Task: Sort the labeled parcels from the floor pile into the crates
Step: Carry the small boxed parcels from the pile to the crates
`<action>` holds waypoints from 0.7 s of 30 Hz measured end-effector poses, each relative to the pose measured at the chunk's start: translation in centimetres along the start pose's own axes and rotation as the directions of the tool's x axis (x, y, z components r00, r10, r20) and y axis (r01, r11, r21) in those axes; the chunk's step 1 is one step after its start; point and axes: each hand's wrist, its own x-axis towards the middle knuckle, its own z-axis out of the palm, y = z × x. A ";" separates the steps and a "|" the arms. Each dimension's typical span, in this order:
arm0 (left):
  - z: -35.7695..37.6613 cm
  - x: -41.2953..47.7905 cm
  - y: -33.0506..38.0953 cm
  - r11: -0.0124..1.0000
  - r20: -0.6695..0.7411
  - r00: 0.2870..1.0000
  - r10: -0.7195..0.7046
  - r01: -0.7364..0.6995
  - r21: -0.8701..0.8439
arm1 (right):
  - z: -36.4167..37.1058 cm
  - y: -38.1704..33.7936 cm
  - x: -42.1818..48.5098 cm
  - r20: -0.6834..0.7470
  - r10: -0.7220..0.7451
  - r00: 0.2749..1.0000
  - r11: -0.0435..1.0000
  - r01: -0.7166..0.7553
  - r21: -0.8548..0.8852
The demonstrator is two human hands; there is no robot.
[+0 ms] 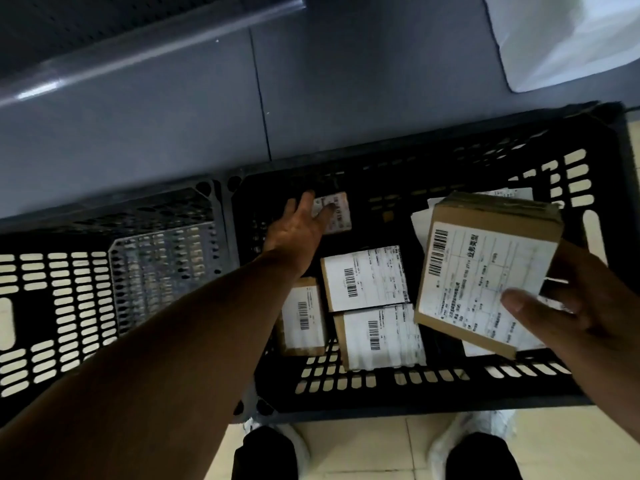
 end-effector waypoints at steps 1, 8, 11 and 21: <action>-0.6 -0.5 -0.3 1.000 0.020 1.000 0.002 -0.002 -0.009 | 0.9 -1.1 -0.1 0.034 -0.056 0.998 0.996 0.053 0.072; -6.0 -6.2 -3.5 0.992 0.027 0.993 0.112 -0.110 -0.056 | 4.8 -6.1 2.6 0.069 -0.304 0.950 0.742 0.282 -0.608; -8.0 -9.0 -5.0 0.974 -0.046 0.976 0.211 -0.214 -0.077 | 7.9 -7.4 5.3 0.192 -0.379 0.905 0.613 0.401 -0.681; -6.8 -14.2 -9.6 0.956 -0.164 0.971 0.177 -0.209 -0.208 | 17.3 -5.8 10.0 0.395 -0.400 0.827 0.323 0.531 -0.784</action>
